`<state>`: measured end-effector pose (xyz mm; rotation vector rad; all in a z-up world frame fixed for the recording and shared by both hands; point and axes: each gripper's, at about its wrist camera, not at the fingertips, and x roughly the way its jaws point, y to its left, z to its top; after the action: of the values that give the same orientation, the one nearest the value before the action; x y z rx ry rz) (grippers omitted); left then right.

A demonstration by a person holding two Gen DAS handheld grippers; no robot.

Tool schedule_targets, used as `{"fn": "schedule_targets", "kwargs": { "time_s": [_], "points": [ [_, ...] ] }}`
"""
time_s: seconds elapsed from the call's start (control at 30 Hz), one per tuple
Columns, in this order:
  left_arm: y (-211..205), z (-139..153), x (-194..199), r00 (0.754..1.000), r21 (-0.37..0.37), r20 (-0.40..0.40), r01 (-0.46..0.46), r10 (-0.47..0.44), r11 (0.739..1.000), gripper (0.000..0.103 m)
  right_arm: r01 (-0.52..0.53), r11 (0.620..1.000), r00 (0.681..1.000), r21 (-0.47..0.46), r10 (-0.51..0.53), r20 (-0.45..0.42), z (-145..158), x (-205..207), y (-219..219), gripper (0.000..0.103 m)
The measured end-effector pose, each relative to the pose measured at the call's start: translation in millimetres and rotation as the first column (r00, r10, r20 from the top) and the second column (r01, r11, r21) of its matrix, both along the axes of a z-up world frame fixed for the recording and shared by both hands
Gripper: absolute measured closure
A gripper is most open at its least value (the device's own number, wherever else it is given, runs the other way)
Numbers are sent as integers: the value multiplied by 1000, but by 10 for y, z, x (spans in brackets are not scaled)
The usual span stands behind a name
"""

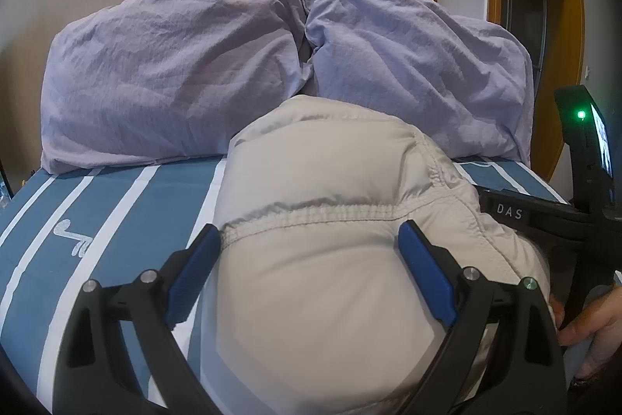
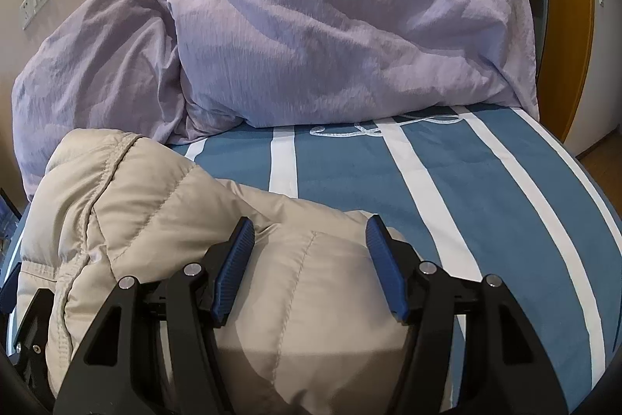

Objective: Fold large clothes

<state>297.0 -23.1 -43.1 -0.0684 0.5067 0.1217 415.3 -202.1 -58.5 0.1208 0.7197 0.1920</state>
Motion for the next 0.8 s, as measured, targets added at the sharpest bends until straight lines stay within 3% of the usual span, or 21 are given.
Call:
{"fn": "schedule_targets", "kwargs": {
  "time_s": [0.8],
  "points": [
    [30,40,17,1000,-24,-27,14,-14,1000,7,5,1000,999,-22,-6,-39,-69,75,71,40]
  ]
}}
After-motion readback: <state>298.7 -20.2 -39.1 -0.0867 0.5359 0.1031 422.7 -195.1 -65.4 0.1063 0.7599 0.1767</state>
